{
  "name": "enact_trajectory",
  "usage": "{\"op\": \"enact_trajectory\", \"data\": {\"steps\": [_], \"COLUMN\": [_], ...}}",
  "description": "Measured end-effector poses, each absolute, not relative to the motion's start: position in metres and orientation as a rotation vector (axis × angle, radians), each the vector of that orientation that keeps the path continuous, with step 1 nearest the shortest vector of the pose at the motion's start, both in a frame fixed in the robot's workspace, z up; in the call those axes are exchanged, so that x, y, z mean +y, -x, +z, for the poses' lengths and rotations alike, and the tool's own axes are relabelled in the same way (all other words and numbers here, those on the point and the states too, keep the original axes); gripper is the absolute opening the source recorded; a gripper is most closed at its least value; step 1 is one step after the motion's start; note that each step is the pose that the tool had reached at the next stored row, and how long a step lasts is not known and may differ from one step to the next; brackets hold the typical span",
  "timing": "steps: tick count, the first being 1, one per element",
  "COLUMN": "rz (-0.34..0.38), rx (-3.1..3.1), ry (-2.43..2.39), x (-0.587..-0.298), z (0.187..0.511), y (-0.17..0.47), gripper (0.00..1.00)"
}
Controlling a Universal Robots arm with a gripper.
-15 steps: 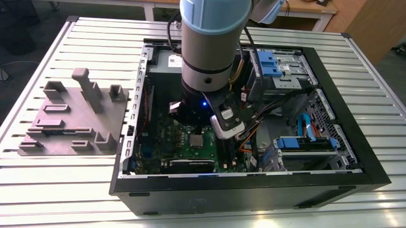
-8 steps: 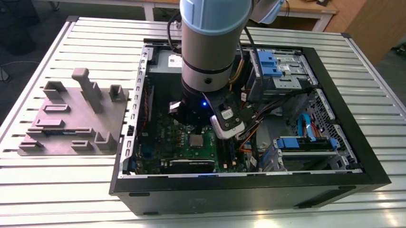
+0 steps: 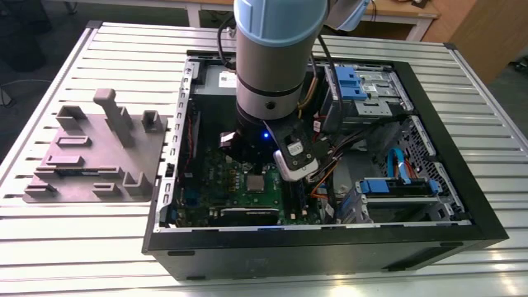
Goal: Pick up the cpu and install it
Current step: 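Close the cpu cover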
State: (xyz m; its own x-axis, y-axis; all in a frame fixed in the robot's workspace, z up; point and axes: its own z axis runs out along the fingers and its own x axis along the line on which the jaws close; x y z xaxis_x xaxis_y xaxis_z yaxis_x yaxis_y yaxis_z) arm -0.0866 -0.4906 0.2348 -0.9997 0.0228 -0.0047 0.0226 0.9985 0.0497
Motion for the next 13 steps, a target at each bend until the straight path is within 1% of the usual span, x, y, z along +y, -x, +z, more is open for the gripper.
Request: {"op": "enact_trajectory", "data": {"steps": [13], "rz": [0.090], "rx": [3.135], "ry": [-0.036], "x": [-0.4906], "z": [0.2348], "y": [0.0866], "gripper": [0.10]}}
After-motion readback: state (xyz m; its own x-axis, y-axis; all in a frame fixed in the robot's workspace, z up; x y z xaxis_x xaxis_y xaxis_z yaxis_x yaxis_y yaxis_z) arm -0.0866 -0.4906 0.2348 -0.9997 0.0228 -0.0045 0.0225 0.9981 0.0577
